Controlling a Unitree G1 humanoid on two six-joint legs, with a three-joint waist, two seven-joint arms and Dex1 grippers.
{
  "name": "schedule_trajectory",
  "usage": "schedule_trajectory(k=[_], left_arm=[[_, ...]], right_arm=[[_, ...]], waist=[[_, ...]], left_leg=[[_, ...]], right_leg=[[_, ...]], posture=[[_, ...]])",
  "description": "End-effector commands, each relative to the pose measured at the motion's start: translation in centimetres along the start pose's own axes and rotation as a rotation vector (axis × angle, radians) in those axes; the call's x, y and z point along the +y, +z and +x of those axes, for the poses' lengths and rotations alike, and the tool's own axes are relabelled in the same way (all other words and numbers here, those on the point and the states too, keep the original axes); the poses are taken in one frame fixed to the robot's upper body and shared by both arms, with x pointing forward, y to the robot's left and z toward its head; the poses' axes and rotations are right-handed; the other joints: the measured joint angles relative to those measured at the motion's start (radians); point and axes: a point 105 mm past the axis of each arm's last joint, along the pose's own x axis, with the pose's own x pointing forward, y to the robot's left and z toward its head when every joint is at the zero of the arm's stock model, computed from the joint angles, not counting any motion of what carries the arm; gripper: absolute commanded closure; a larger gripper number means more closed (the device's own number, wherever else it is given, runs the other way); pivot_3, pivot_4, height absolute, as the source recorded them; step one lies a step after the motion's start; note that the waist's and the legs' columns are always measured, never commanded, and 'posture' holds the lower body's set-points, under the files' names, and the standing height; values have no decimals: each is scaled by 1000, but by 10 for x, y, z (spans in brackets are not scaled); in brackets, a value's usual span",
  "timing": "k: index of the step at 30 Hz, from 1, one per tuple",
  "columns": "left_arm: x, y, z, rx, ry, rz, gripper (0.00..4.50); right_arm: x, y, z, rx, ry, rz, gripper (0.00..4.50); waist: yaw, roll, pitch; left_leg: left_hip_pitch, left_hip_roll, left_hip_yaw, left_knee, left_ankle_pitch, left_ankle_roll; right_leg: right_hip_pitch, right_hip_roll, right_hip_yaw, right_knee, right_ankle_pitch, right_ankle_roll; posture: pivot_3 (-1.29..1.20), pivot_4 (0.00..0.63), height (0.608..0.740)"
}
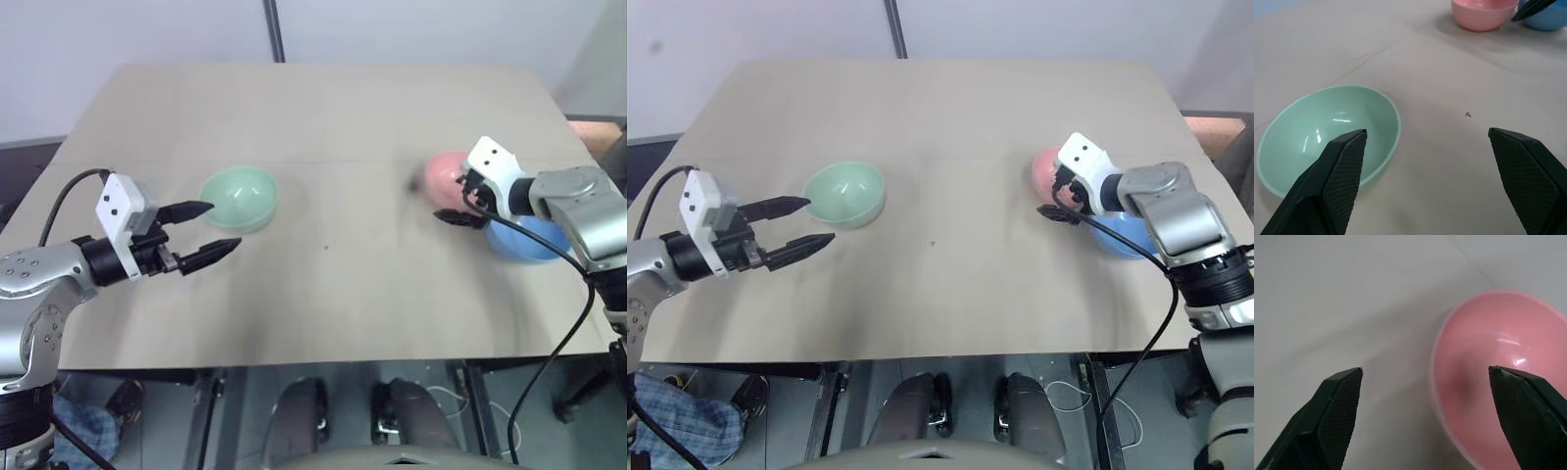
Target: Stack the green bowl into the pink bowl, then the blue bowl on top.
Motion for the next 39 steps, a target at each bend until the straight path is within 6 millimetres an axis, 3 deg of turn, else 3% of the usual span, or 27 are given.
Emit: schedule_trajectory(k=[1,3,4,7,8,13,23,28,32,35,39], left_arm=[[-2,10,0,-30,-1,41,297],[-1,11,-1,-30,3,41,225],[-1,11,-2,-28,4,41,225],[-1,11,-3,-24,8,41,225],[-1,11,-3,-24,8,41,225],[-2,13,-2,-34,3,39,225],[-8,20,-3,-70,-38,24,225],[-8,25,-3,-93,-49,25,225],[-9,24,-4,-92,-57,29,225],[-6,24,-4,-91,-50,36,225],[-7,21,-3,-79,-62,34,225]], right_arm=[[-18,-5,7,66,-67,-44,0],[-20,-2,11,64,-65,-61,622],[-19,-1,12,60,-54,-69,1228],[-17,3,16,55,-37,-89,1626],[-17,3,17,54,-35,-93,2299],[-15,9,18,39,-29,-107,4437],[11,25,16,-31,52,-116,4477],[62,56,9,-153,206,-154,4477],[125,74,13,-221,342,-98,4477],[157,78,25,-210,368,-157,4477],[182,91,38,-210,376,-225,4477]], waist=[[-1,0,0],[0,0,0],[0,1,0],[-3,1,0],[-3,1,0],[-3,1,1],[-2,1,1],[-3,1,1],[-4,1,1],[0,1,1],[-4,0,0]], left_leg=[[0,0,0,0,0,0],[0,0,0,0,0,0],[0,0,0,0,0,0],[0,0,0,0,0,0],[0,0,0,0,0,0],[0,0,0,0,0,0],[0,0,0,1,0,0],[0,1,0,1,0,0],[1,1,0,1,0,0],[1,1,0,1,0,0],[1,0,0,3,0,0]], right_leg=[[0,0,0,0,0,0],[0,0,0,0,0,0],[0,0,0,0,0,0],[0,0,0,1,0,0],[0,0,0,1,0,0],[0,0,0,1,0,0],[0,0,0,2,0,0],[0,0,0,2,0,0],[0,0,0,3,0,0],[0,0,0,4,0,0],[0,-1,0,5,0,0]], posture=[[0,150,740],[0,150,740],[0,150,740],[0,150,740],[0,150,740],[0,150,740],[0,150,740],[0,150,740],[0,150,740],[0,150,740],[0,150,740]])
